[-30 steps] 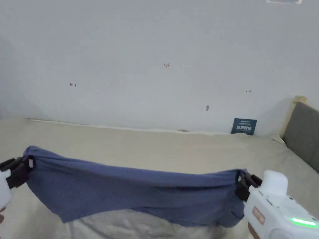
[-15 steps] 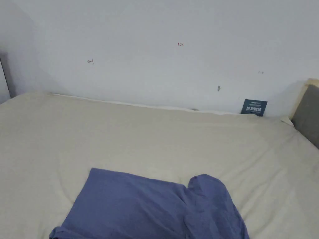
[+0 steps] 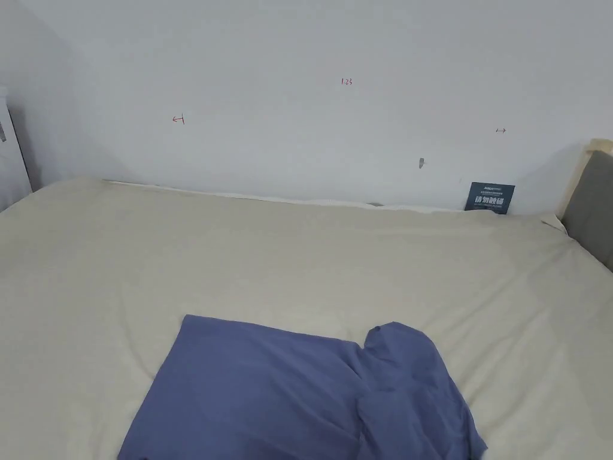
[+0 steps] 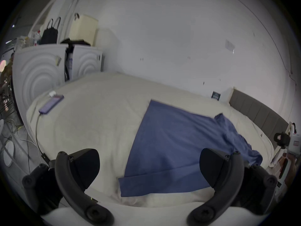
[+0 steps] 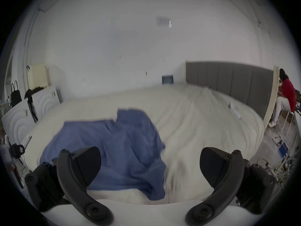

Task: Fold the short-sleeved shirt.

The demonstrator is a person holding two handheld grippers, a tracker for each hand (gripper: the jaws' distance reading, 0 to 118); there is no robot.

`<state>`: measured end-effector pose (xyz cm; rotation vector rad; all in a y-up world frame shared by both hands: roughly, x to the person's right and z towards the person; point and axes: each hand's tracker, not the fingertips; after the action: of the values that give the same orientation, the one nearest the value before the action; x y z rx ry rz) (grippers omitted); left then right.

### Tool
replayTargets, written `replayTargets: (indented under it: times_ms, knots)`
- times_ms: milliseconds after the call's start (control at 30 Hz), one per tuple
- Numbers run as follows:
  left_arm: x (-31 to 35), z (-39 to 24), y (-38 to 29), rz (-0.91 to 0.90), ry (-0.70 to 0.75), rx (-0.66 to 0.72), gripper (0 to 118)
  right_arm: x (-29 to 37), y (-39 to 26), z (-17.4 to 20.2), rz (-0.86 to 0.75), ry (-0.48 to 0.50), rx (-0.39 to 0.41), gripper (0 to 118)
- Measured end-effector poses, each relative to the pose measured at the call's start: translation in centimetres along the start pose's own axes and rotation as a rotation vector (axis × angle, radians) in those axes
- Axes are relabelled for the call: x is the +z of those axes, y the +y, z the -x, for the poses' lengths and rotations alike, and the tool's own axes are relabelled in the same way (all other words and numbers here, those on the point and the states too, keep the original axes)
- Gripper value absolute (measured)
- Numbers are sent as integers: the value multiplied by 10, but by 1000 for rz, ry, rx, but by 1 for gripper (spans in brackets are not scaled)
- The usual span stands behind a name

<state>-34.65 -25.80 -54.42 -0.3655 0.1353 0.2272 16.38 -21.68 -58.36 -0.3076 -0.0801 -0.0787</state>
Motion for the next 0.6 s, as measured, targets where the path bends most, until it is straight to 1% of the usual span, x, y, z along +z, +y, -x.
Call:
replayTargets:
  times_ms: [67, 133, 167, 233, 267, 300, 333, 367, 400, 433, 467, 500, 567, 600]
  knots:
    - [24, -11, 10, -58, -42, -16, 118, 17, 10, 7, -45, 25, 26, 118]
    - [36, -22, 7, -88, -41, -47, 118, 30, 14, 13, -66, 40, 62, 118]
    - [44, -25, 5, -84, -47, -64, 118, 34, 16, 16, -83, 73, 86, 118]
    - [52, -30, -2, -70, -23, -92, 117, 38, 16, 23, -82, 86, 110, 116]
    - [56, -30, -6, -64, -23, -99, 105, 40, 17, 26, -84, 104, 119, 101]
    - [59, -30, -11, -58, -9, -104, 75, 41, 16, 29, -91, 113, 120, 67]
    - [60, -30, -14, -51, 12, -110, 19, 40, 15, 33, -99, 99, 130, 20]
    - [56, -29, -17, -14, 57, -120, 0, 38, 15, 37, -103, 48, 164, 0]
    - [58, -30, -20, -27, 117, -131, 0, 37, 11, 42, -111, 68, 161, 0]
    - [56, -25, -23, 40, 18, -98, 0, 35, 12, 42, -92, 120, 157, 0]
    - [54, -23, -25, 61, 1, -73, 0, 32, 12, 44, -70, 163, 139, 0]
    - [46, -17, -31, 61, 26, -84, 0, 31, 10, 48, -84, 136, 148, 0]
    - [35, -11, -38, 106, 46, -94, 0, 29, 13, 46, -85, 134, 175, 0]
    - [27, -5, -44, 140, 49, -76, 6, 27, 12, 48, -79, 130, 176, 0]
